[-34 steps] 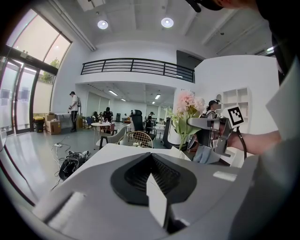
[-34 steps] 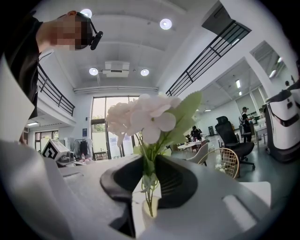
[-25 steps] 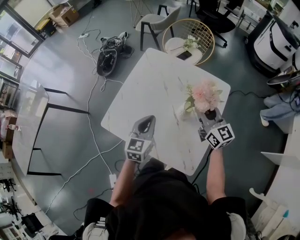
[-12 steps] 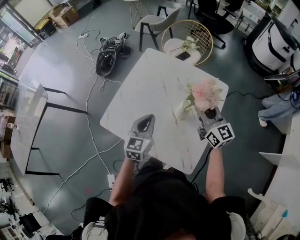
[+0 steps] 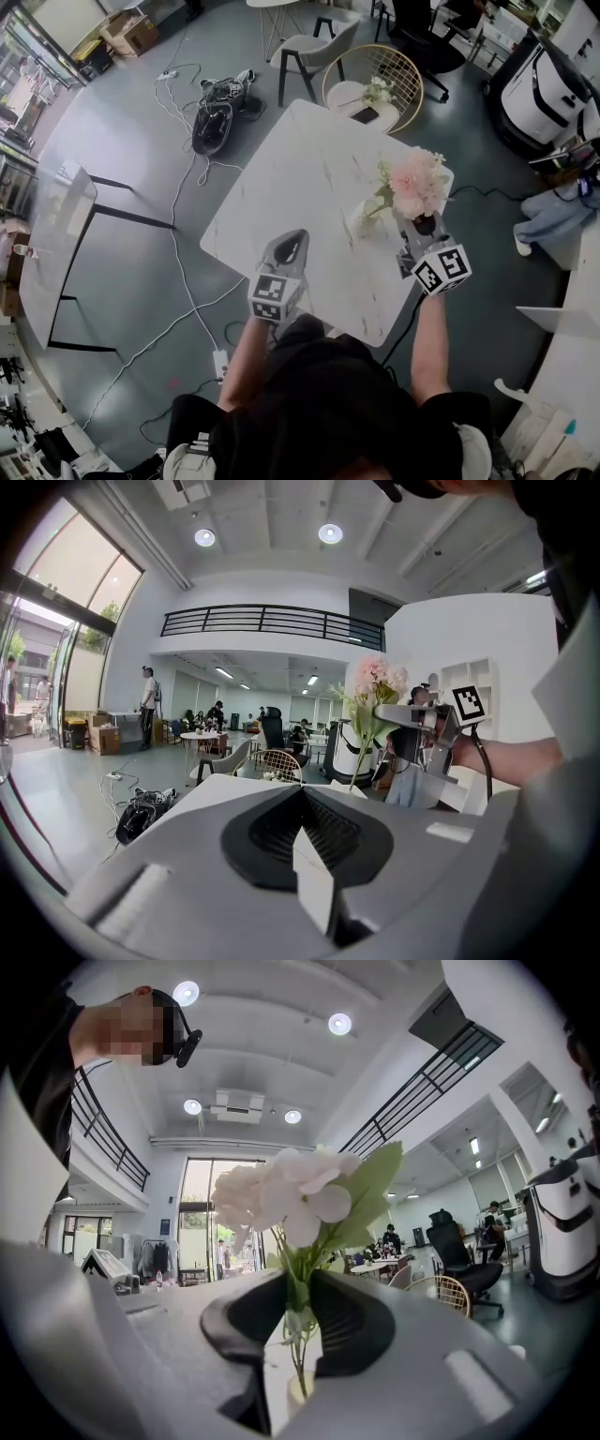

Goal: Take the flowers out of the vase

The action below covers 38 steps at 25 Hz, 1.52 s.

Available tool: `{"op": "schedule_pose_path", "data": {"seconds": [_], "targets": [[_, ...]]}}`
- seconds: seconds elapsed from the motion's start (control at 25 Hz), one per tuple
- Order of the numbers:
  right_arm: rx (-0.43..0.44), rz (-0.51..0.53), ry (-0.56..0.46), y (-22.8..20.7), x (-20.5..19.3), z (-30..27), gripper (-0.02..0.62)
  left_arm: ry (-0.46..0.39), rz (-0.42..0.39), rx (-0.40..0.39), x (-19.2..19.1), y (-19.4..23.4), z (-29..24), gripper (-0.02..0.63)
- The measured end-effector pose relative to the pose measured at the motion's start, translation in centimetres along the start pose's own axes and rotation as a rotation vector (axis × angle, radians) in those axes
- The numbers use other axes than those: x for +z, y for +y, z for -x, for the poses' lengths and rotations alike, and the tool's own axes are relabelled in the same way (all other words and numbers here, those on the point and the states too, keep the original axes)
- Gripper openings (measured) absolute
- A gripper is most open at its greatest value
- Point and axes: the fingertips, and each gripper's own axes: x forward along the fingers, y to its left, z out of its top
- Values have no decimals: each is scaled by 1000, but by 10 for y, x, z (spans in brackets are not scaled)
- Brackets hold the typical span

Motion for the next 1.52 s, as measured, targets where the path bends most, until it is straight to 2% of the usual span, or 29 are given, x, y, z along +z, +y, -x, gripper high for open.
{"op": "schedule_pose_path", "data": {"seconds": [0.88, 1.52], "targets": [[-28, 25, -61, 13, 34, 24, 86, -23, -7, -11, 5, -13, 21, 8], [-95, 33, 14, 22, 8, 83, 86, -41, -35, -71, 12, -53, 31, 8]]}}
